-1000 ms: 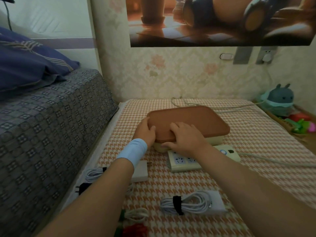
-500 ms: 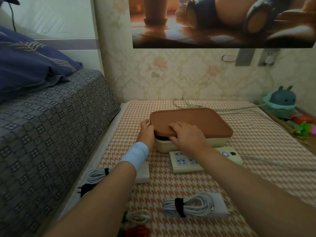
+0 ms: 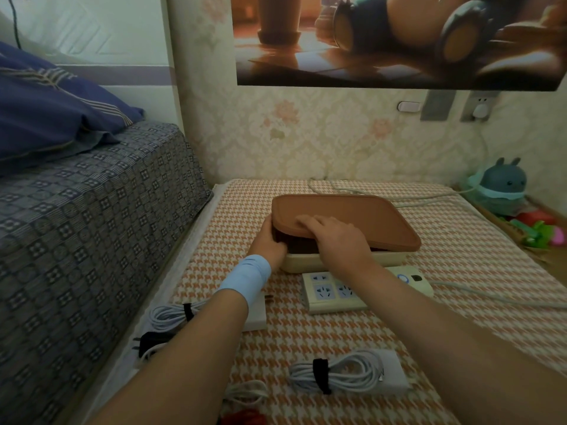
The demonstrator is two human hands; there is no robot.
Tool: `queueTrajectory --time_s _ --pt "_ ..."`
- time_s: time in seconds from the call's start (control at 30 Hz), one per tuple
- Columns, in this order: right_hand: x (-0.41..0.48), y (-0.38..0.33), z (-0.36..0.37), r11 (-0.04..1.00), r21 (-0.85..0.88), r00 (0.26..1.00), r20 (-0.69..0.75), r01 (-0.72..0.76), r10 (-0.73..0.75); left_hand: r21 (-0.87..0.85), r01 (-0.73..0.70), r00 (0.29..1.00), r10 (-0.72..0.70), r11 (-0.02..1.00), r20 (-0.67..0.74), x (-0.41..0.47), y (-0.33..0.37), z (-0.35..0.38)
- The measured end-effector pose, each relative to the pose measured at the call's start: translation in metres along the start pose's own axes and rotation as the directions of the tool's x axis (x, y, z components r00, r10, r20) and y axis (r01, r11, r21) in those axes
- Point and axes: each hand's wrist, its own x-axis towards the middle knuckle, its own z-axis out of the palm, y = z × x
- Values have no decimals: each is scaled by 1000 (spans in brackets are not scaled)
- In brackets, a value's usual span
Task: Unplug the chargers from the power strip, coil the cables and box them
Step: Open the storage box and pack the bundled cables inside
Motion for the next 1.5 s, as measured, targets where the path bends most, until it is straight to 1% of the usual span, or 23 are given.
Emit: queueTrajectory --time_s 0.1,0.13,0.2,0.27,0.33,0.4,0.43,0.47,0.53,0.6,0.63,0.67,0.7,0.77,0.83,0.97,1.03,1.17,1.27,1.37,1.4,1.43,1.5 --pt "7 6 -13 1000 21 990 -140 -17 20 -17 -51 998 51 999 -22 5 -3 2" --pt "11 8 -19 999 22 986 -160 -35 38 14 -40 999 40 999 -20 7 -5 2" --pt "15 10 -26 999 -5 990 -135 -36 35 20 24 1000 -24 1000 5 7 -8 1" --pt "10 7 -27 999 -48 995 -93 14 -18 4 79 997 -79 997 8 5 -6 1" --pt "3 6 -27 996 -84 998 -53 36 -41 14 66 994 -64 998 -92 3 6 -2" --pt "-3 5 -33 994 -108 999 -36 30 -34 1 -34 967 33 999 -254 1 24 -9" --pt "-4 6 -37 990 -136 999 -37 29 -34 -27 -73 953 62 997 -296 -1 35 -13" --pt "-6 6 -43 985 -168 999 -29 25 -30 -64 -91 958 70 994 -277 -5 47 -16" --pt "-11 7 -53 974 -226 1000 -16 19 -24 -109 -73 991 60 991 -120 -13 68 -15" --pt "-19 6 -67 971 -239 1000 -4 19 -20 -67 -70 997 72 995 41 -24 83 -11" --pt "-24 6 -74 971 -237 1000 4 28 -28 -46 -82 992 86 996 97 -31 90 -9" --pt "-31 8 -81 967 -251 999 45 39 -29 -28 -94 984 98 995 149 -39 97 -5" --pt "-39 10 -87 961 -271 992 124 49 -15 8 -111 974 107 994 199 -48 103 -1" --pt "-56 16 -104 965 -264 962 266 12 61 147 -184 945 134 972 298 -63 110 11" --pt "-76 23 -115 977 -212 936 336 -34 106 308 -246 918 120 919 377 -78 115 25" --pt "-117 37 -129 979 -170 885 432 -112 176 495 -325 883 71 806 464 -103 123 53" --pt "-135 41 -132 972 -171 855 467 -164 226 529 -372 862 72 763 502 -117 126 64" --pt "-168 47 -130 959 -163 777 563 -231 283 591 -362 854 1 721 521 -131 121 79" --pt "-186 52 -126 960 -112 727 631 -258 269 628 -389 833 -34 674 553 -136 115 84" --pt "-196 56 -126 947 -19 665 707 -321 240 675 -456 773 -119 580 624 -139 110 81" --pt "-197 56 -126 938 6 655 717 -346 237 694 -466 757 -158 549 633 -140 108 78" --pt "-196 55 -127 932 38 666 710 -362 230 710 -472 747 -191 522 637 -140 106 76" --pt "-190 51 -129 920 127 728 655 -371 203 741 -465 736 -252 484 628 -142 103 69"
